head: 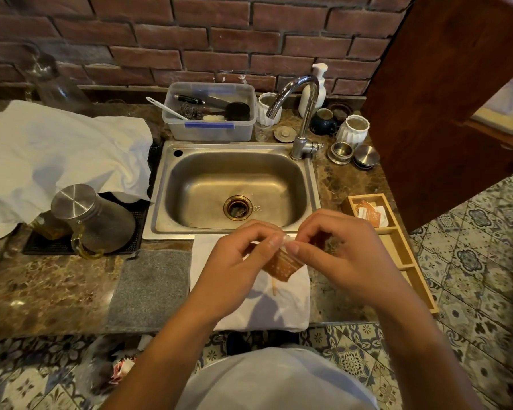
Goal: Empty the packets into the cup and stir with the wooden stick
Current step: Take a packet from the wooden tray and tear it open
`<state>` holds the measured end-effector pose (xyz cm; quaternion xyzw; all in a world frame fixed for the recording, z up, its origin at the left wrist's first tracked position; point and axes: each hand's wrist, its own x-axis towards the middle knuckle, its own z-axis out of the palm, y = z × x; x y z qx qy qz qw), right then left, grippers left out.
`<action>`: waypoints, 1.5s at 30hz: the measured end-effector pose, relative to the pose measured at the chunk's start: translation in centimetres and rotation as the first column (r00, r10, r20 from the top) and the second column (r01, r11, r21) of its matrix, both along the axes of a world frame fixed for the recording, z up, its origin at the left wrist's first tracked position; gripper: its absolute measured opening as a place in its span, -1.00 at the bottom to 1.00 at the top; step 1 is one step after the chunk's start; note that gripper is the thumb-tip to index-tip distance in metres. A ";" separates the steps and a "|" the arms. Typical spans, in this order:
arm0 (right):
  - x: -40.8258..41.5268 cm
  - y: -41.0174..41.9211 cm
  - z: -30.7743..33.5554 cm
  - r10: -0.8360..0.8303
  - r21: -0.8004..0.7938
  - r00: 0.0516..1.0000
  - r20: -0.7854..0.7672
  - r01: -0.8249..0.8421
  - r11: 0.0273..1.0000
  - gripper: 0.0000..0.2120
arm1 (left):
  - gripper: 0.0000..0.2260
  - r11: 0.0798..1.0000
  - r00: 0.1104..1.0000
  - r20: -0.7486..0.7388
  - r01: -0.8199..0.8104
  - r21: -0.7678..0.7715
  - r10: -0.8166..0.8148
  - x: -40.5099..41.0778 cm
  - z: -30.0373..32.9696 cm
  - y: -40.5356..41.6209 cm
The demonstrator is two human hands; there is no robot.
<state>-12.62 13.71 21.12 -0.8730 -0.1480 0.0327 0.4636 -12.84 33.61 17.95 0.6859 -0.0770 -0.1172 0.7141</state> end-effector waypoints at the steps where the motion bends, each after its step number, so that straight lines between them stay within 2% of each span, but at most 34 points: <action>1: 0.0 0.0 0.0 -0.007 0.027 1.000 -0.019 0.008 1.000 -0.82 | -0.78 1.000 1.000 0.002 -0.007 0.011 0.007 0.0 -0.1 -0.1; 5: -0.2 -0.1 -0.3 -0.041 0.168 0.995 -0.094 0.056 0.984 -0.88 | -0.80 0.998 1.000 0.000 -0.012 -0.055 0.012 0.0 -0.1 -0.3; 10: -0.6 -0.3 0.0 -0.007 0.218 0.985 -0.172 0.045 0.975 -0.83 | -0.87 1.000 1.000 0.021 0.017 -0.019 -0.017 -0.3 -0.5 -0.1; 15: -0.4 -0.9 0.6 0.056 0.163 0.972 -0.230 -0.018 0.986 -0.98 | -0.86 0.989 0.989 0.005 0.148 0.012 -0.148 -0.3 -0.4 -0.1; 21: -0.4 -1.2 0.7 0.090 0.204 0.980 -0.177 -0.053 0.978 -0.99 | -0.83 0.993 0.993 -0.012 0.120 -0.007 -0.120 -0.1 -0.4 0.0; 26: -0.5 -1.2 0.4 0.098 0.209 0.972 -0.215 -0.052 0.976 -0.99 | -0.84 0.989 0.988 -0.051 0.144 -0.041 -0.146 -0.2 -0.5 0.1; 30: -0.5 -1.3 0.4 0.148 0.158 0.949 -0.278 -0.107 0.982 -0.99 | -0.86 0.985 0.985 -0.031 0.172 0.024 -0.171 -0.2 -0.6 0.2; 36: -0.6 -1.1 0.3 0.210 0.092 0.936 -0.284 -0.191 0.977 -0.91 | -0.77 0.983 0.982 -0.046 0.184 0.024 -0.183 -0.2 -0.5 0.2; 45: -0.7 -0.9 -0.3 0.180 0.089 0.963 -0.201 -0.165 0.982 -0.80 | -0.80 0.991 0.989 -0.056 0.134 -0.004 -0.134 -0.3 -0.5 -0.1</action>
